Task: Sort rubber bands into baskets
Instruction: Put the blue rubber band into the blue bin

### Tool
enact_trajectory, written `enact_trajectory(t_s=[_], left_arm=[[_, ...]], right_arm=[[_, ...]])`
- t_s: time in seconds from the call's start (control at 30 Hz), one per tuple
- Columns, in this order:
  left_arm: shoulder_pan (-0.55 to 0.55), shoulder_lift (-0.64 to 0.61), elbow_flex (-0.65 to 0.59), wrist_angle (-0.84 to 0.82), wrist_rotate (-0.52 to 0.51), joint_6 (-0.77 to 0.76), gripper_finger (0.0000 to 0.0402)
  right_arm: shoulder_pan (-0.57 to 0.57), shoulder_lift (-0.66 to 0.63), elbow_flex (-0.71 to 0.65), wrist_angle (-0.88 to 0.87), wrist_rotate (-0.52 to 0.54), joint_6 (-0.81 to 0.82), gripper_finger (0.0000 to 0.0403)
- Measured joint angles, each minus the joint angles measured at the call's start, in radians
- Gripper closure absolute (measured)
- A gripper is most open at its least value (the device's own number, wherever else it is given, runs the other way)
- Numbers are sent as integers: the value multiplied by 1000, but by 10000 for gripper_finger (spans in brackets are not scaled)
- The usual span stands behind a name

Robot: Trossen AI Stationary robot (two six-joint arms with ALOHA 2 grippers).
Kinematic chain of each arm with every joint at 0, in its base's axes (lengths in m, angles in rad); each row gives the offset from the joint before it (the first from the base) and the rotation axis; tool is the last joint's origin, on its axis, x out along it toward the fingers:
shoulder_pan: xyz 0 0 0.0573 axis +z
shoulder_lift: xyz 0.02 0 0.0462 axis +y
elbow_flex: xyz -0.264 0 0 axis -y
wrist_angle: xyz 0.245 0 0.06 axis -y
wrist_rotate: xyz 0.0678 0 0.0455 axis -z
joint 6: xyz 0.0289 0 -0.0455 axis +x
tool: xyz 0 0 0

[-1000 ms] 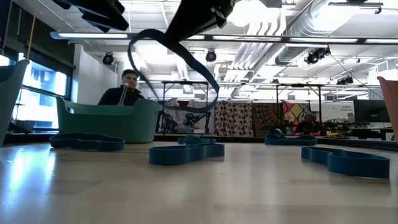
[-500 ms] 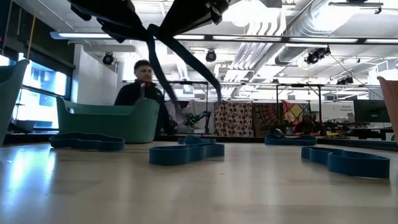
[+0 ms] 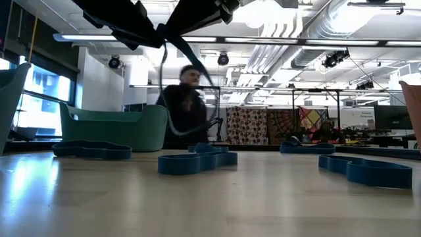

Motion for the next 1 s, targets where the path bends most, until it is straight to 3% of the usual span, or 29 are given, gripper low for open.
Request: enact_trajectory(t_s=[0.13, 0.23, 0.5, 0.73, 1.0], left_arm=[[0, 0, 0, -1, -4, 25, 381], [0, 0, 0, -5, -18, 48, 396], [-26, 0, 0, -35, -93, 147, 336], [-32, 0, 0, -65, -118, 135, 275], [-31, -8, 1, -37, -165, 137, 246]], right_arm=[[0, 0, 0, 6, -1, -3, 403], [2, 0, 0, 6, -1, -8, 403], [8, 0, 0, 0, -1, -15, 403], [8, 0, 0, -12, -2, -15, 403], [8, 0, 0, -11, -17, -15, 403]])
